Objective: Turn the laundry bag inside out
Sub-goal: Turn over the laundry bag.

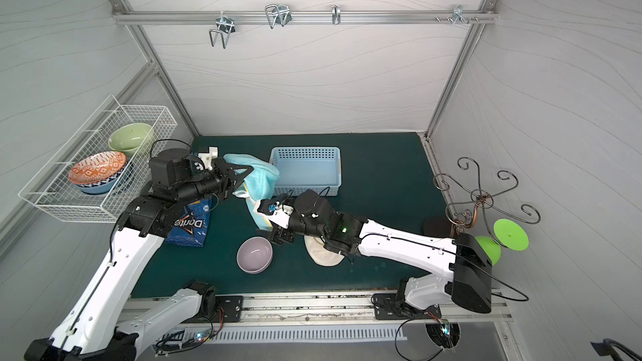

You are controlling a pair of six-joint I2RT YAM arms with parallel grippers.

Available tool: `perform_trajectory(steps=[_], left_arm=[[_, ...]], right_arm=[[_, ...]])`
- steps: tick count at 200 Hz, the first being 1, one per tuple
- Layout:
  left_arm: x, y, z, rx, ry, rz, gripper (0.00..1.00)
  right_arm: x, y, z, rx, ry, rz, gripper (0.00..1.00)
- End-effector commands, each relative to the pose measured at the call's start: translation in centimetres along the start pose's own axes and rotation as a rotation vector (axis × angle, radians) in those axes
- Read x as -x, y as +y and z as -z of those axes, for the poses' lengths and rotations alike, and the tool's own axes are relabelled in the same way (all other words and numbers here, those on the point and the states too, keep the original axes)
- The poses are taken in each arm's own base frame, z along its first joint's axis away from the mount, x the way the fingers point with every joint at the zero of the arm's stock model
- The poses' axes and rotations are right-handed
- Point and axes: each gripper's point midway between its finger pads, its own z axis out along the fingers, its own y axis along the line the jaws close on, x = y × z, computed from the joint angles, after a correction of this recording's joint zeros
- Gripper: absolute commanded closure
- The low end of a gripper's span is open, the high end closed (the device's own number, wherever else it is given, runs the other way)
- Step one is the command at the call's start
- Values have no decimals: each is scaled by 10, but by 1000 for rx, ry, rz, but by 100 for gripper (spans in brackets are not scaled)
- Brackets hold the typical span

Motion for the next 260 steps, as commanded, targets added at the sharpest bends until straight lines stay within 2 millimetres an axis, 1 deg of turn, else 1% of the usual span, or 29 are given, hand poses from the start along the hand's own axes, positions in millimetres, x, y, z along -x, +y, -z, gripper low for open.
perform_trajectory(steps=[1, 16, 26, 41, 48, 55, 67, 76, 81, 83, 97, 107, 114, 117, 126, 132, 151, 160, 171, 186, 204, 215, 224, 241, 260], left_arm=[[2, -36, 8, -119, -4, -46, 100], [1, -35, 6, -122, 6, -31, 100], [1, -36, 6, -130, 11, -20, 100], [0, -36, 5, -133, 16, -10, 100], [0, -34, 5, -129, 13, -8, 100], [0, -33, 5, -126, 13, -9, 100], [0, -30, 3, -118, 15, -5, 100], [1, -28, 3, -113, 11, -7, 100], [1, -25, 2, -103, 10, -9, 100], [1, -25, 2, -100, 9, -9, 100], [2, -22, -3, -89, 21, -28, 100], [3, -16, -6, -57, 21, -53, 100], [4, -16, -8, -61, 28, -74, 100], [3, -16, -10, -65, 34, -87, 96], [1, -16, -15, -69, 62, -119, 78], [-1, -16, -19, -82, 85, -136, 71], [-6, -12, -28, -128, 128, -168, 63], [-8, -4, -30, -122, 131, -176, 61], [-9, -1, -28, -126, 122, -214, 60], [-10, 0, -16, -83, 91, -305, 58], [-14, -15, 1, -122, 70, -416, 54], [-26, -29, 7, -198, 109, -474, 55], [-35, -33, 10, -238, 146, -507, 54], [-48, -27, 11, -258, 218, -505, 54], [-47, -11, 17, -189, 178, -511, 53]], right_arm=[[-3, -2, -5, -12, 29, 53, 30], [-8, -8, -10, -47, 55, 67, 31], [-11, -14, -13, -87, 64, 71, 34], [-7, -20, -14, -123, 38, 61, 38], [-4, -21, -13, -124, 26, 55, 45], [1, -20, -11, -121, 7, 48, 53], [9, -19, -7, -109, -20, 32, 75], [12, -19, -4, -100, -24, 26, 89], [14, -18, -1, -98, -26, 20, 98], [14, -18, 0, -96, -26, 17, 100], [19, -16, 13, -53, -40, -18, 100], [21, -15, 24, -23, -54, -55, 100], [22, -15, 33, 4, -67, -84, 100], [22, -16, 36, 15, -68, -96, 100], [22, -19, 47, 29, -80, -120, 100], [23, -20, 54, 40, -87, -128, 100], [21, -19, 66, 57, -75, -129, 100], [19, -17, 69, 66, -62, -128, 100], [16, -15, 72, 73, -53, -134, 100], [12, -15, 76, 62, -50, -140, 100], [12, -14, 81, 65, -50, -140, 100], [14, -12, 84, 83, -51, -133, 100], [16, -8, 87, 113, -49, -122, 100], [20, -6, 94, 161, -41, -108, 100], [28, -4, 101, 208, -41, -94, 100]])
